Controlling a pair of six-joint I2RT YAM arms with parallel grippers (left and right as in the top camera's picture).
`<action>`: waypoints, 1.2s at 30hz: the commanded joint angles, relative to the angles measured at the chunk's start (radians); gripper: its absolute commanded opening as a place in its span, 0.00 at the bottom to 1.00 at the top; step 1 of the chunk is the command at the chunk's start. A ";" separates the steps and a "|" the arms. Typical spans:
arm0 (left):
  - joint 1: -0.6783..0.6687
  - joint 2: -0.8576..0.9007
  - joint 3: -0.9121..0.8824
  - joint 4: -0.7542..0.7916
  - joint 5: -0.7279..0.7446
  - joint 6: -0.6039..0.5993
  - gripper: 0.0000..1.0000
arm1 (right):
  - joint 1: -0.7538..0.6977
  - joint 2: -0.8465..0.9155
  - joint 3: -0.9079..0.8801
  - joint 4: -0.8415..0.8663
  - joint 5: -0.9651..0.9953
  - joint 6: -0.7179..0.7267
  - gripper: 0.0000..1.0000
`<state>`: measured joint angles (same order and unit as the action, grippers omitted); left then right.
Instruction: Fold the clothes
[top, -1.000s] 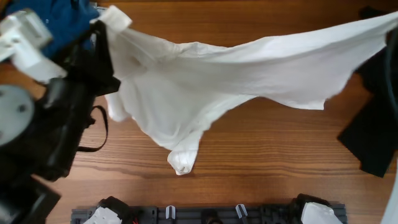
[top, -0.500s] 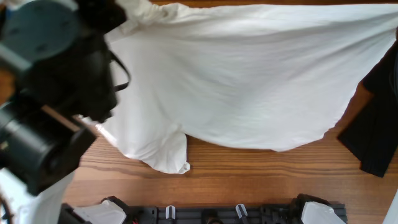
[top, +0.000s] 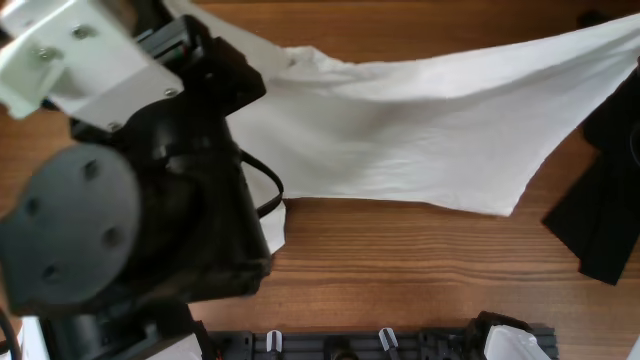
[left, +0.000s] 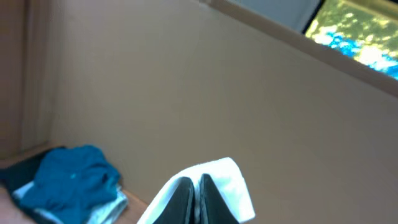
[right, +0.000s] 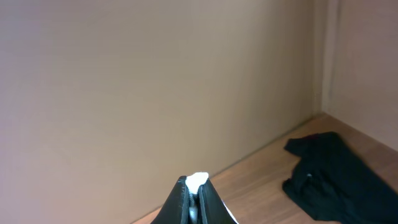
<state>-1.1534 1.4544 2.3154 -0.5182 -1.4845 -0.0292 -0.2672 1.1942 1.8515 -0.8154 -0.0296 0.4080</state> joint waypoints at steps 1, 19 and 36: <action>0.008 -0.010 0.017 0.023 -0.079 0.114 0.04 | 0.001 0.049 0.020 0.008 -0.051 0.012 0.04; 0.251 0.179 0.017 0.126 -0.026 0.104 0.04 | 0.001 0.216 0.021 0.051 -0.084 -0.013 0.04; 0.350 0.171 0.016 0.063 0.356 0.549 0.04 | 0.001 0.216 0.021 0.020 -0.108 -0.037 0.04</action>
<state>-0.8223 1.6485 2.3199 -0.4355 -1.2366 0.4095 -0.2672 1.4200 1.8561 -0.7956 -0.1047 0.3882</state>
